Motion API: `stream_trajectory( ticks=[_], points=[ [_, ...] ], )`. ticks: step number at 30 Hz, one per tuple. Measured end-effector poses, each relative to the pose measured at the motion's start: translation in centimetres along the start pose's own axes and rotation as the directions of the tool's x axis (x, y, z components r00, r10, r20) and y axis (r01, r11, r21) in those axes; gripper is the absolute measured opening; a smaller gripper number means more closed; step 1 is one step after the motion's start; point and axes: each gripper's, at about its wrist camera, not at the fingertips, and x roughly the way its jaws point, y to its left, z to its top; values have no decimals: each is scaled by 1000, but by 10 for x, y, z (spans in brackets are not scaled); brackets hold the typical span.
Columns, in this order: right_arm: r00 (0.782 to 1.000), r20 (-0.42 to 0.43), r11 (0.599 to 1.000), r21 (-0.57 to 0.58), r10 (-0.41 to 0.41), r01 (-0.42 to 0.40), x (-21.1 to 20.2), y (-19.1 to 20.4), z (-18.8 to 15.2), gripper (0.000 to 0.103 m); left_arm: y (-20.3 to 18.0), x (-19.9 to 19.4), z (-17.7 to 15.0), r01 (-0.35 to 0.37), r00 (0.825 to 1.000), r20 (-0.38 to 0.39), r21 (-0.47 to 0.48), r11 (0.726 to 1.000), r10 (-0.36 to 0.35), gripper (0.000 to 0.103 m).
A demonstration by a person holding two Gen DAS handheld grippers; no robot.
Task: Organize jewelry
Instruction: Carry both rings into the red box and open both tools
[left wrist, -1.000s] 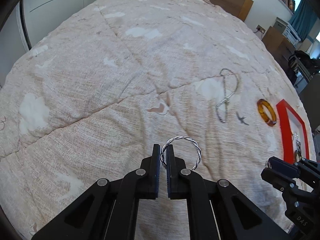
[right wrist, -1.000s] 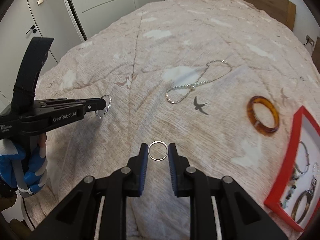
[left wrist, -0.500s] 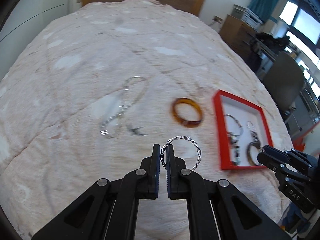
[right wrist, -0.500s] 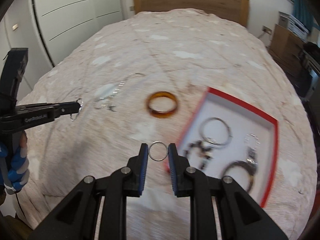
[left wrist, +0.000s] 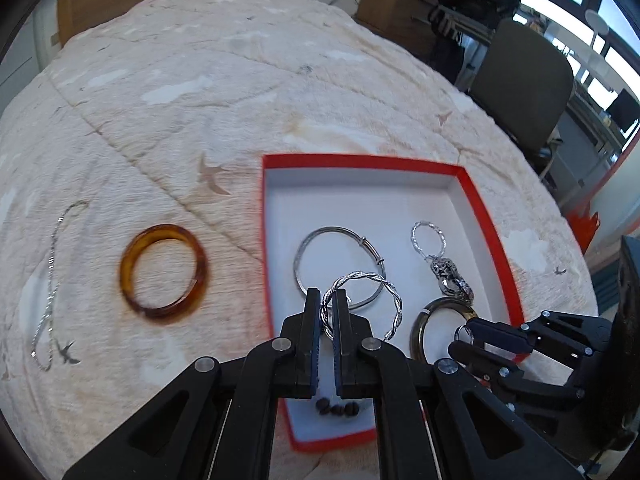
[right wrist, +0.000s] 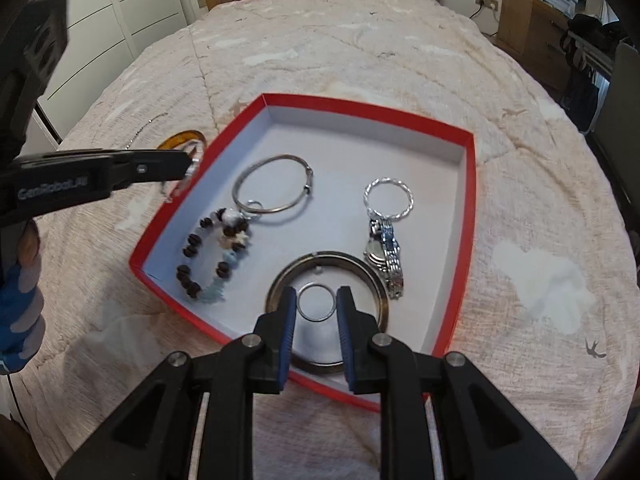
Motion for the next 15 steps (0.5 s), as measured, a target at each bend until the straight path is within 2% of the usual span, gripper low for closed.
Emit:
stream_trajectory(
  ticks=[6,15],
  points=[
    [999,-36,999,-50,10,-12,14,-5,-2,19,-5,32,-3,-27,998,-57,21,999,28,5],
    [997,-72,994,-112,0,-8,21,0,1,20,2,42,7,-55,997,-63,-6,998,55,6]
  ],
)
